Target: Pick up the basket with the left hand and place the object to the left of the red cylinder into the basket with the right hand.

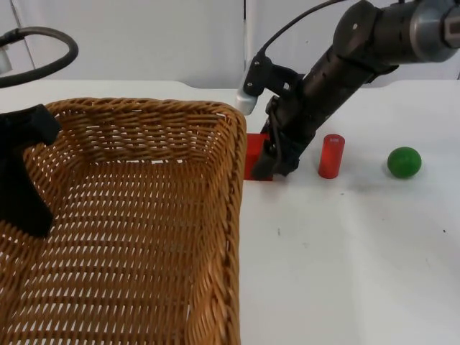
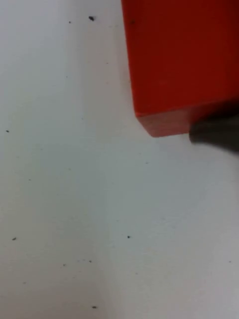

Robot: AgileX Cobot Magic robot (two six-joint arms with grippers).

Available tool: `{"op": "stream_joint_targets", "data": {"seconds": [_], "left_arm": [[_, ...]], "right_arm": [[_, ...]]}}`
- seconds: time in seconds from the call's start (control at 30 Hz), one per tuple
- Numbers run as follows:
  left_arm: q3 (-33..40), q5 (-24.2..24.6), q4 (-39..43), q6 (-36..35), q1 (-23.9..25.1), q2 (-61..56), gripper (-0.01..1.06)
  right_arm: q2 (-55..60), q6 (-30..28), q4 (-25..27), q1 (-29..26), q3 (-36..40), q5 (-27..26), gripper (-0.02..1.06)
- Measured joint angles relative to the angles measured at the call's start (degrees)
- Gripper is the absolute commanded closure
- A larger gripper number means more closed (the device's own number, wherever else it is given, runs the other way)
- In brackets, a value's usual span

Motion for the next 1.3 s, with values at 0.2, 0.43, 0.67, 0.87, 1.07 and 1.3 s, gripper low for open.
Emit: {"op": "stream_joint_targets", "data": {"seconds": [0.2,0.43,0.67,0.87,1.07,1.3], "left_arm": [[0.0,0.0,0.0,0.0,0.0,0.0,1.05],[0.0,0.0,0.0,-0.1,0.0,0.0,1.05],[0.0,0.0,0.0,-0.1,0.0,0.0,1.05],[0.0,-0.2,0.0,-0.1,0.0,0.0,1.05],[0.0,-0.2,0.0,-0.1,0.0,0.0,1.05],[0.0,-0.2,0.0,-0.1,0.0,0.0,1.05]], "right_arm": [[0.0,-0.2,0.0,0.0,0.0,-0.7,1.01],[-2.9,0.0,-0.6,0.0,0.0,1.9,1.05],[-12.4,5.5,-4.9,0.0,0.0,5.1,1.05],[-18.6,9.3,-6.5,0.0,0.0,8.8,1.05],[-25.4,13.5,-6.6,0.0,0.0,14.4,1.05],[-31.7,17.4,-8.1,0.0,0.0,21.4,1.05]]}}
